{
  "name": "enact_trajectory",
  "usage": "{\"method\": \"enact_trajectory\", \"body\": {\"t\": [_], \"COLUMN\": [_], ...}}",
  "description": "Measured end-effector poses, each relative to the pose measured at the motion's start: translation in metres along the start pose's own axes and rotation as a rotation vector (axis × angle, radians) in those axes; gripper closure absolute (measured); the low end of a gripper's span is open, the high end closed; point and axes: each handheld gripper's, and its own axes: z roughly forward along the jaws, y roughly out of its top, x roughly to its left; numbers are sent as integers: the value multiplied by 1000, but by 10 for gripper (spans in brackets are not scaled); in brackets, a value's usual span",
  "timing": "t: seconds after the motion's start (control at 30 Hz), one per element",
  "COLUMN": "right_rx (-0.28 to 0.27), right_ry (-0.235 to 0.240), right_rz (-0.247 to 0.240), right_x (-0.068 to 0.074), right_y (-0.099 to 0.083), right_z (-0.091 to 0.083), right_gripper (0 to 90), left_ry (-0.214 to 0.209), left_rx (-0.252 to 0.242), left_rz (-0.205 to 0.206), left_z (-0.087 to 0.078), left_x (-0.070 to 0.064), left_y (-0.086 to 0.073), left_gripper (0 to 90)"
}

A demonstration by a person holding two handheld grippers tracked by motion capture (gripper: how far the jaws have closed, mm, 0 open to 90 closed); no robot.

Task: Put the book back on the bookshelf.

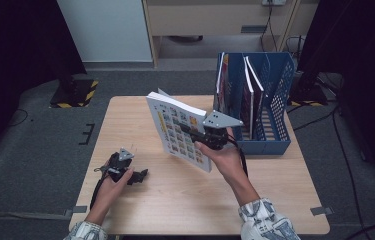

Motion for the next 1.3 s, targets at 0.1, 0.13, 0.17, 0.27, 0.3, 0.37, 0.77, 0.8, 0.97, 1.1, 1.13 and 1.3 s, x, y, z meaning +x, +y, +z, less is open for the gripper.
{"method": "enact_trajectory", "body": {"t": [0.1,0.13,0.17,0.27,0.3,0.37,0.77,0.8,0.97,1.1,1.13,1.3], "right_rx": [-2,-3,-2,-1,-1,-3,-10,-9,-10,-9,-9,-10], "right_ry": [0,-1,-3,-3,-5,-7,-18,-19,-21,-23,-23,-26], "right_rz": [3,3,3,6,7,8,18,16,20,21,20,22], "right_x": [0,0,-1,-1,-2,-2,-6,-6,-7,-7,-8,-8], "right_y": [0,0,0,-1,-2,-2,-4,-4,-5,-7,-7,-10], "right_z": [-2,-3,-4,-6,-7,-8,-17,-17,-21,-24,-25,-30], "right_gripper": [738,738,738,738,738,738,738,738,738,738,738,738], "left_ry": [-2,-3,-3,-5,-5,-6,-7,-7,-8,-9,-9,-10], "left_rx": [-1,-2,-3,-8,-8,-9,-13,-13,-15,-16,-16,-18], "left_rz": [1,1,1,2,2,2,3,3,4,6,6,7], "left_z": [0,0,1,1,1,1,1,1,2,2,2,2], "left_x": [0,0,0,-1,-1,-1,-1,-1,-2,-2,-2,-2], "left_y": [0,0,0,-1,-1,-1,-1,-2,-2,-2,-2,-2], "left_gripper": [28,28,25,14,14,13,9,9,8,8,8,7]}}
